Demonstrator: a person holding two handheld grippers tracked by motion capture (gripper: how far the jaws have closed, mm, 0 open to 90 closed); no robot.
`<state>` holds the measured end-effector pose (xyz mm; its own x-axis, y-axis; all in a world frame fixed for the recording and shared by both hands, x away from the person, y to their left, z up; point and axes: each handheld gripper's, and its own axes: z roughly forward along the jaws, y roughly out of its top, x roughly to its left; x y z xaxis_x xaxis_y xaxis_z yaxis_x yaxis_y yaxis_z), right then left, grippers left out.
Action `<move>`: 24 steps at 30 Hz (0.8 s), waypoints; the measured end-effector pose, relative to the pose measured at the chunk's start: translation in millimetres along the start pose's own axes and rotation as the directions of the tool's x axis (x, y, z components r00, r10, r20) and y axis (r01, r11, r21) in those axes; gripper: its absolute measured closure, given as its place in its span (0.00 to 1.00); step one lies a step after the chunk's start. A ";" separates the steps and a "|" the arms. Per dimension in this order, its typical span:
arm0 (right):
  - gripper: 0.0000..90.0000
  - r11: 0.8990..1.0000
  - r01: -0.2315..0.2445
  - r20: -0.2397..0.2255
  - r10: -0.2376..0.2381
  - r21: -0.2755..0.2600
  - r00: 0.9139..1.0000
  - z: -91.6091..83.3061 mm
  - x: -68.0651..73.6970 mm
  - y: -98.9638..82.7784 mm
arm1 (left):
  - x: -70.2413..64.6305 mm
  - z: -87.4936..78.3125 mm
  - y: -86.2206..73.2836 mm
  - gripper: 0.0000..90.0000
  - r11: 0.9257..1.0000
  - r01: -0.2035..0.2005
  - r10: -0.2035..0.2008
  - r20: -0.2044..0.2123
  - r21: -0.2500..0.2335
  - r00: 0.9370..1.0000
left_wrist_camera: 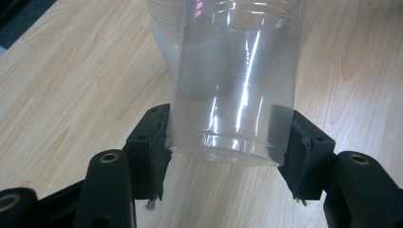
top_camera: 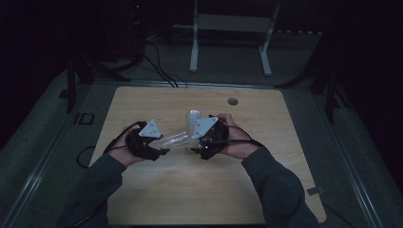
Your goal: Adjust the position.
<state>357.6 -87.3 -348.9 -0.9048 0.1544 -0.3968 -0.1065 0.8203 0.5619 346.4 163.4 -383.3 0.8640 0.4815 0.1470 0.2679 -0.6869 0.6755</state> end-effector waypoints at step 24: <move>0.38 0.999 -0.038 -0.046 0.038 -0.010 0.998 4.1 5.6 -2.7 | 0.0 -11.0 -4.8 0.46 0.993 0.054 -0.058 -0.035 -0.109 0.998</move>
<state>354.5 -86.5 -355.6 -0.9263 0.1595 -0.3415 -0.0760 0.8084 0.5837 340.4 172.7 -378.6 0.8313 0.5396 0.1330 0.2662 -0.5967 0.7570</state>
